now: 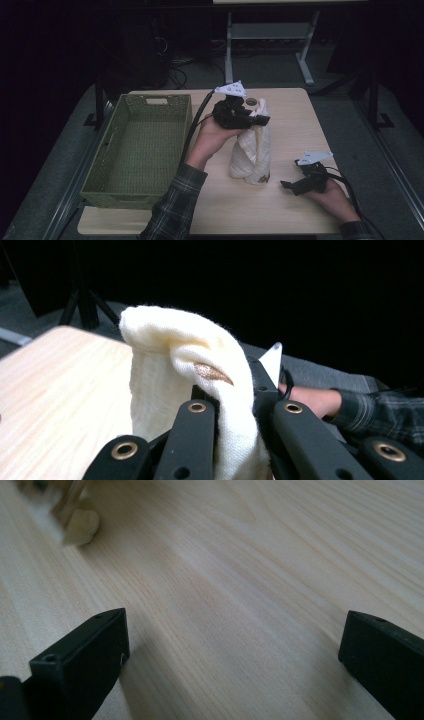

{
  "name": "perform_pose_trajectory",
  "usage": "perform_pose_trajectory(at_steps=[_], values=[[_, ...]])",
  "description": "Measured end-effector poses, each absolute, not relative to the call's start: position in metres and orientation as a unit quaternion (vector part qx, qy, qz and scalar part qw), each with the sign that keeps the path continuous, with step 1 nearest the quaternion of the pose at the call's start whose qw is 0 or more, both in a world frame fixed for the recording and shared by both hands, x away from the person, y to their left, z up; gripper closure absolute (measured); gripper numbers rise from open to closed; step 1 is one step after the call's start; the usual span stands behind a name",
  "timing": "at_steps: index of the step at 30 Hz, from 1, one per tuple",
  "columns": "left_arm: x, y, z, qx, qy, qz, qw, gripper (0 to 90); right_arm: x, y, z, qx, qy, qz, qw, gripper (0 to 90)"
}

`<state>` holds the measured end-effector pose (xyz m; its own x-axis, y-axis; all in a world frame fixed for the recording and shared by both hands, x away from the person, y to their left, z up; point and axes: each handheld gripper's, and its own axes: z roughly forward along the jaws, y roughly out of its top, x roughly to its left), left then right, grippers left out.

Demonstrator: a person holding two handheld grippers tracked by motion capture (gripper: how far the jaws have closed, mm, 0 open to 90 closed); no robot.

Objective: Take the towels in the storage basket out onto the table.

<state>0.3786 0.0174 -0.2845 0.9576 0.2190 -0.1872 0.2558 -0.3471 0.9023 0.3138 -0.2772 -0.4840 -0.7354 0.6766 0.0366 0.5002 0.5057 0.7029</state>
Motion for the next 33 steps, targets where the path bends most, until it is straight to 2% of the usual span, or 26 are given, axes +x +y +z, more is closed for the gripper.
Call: perform_pose_trajectory(at_steps=[12, 18, 33], values=[[0.373, -0.002, -0.332, 0.845, 0.15, -0.025, 0.512, 81.8, 0.314, -0.277, -0.484, 0.343, 0.859, 0.36, 0.122, 0.0], [0.368, -0.006, -0.368, 0.869, 0.155, -0.028, 0.468, 81.1, 0.314, -0.277, -0.484, 0.343, 0.859, 0.359, 0.122, 0.0], [0.36, -0.021, -0.43, 0.901, 0.163, -0.044, 0.4, 76.8, 0.314, -0.277, -0.484, 0.344, 0.86, 0.358, 0.122, 0.0]])
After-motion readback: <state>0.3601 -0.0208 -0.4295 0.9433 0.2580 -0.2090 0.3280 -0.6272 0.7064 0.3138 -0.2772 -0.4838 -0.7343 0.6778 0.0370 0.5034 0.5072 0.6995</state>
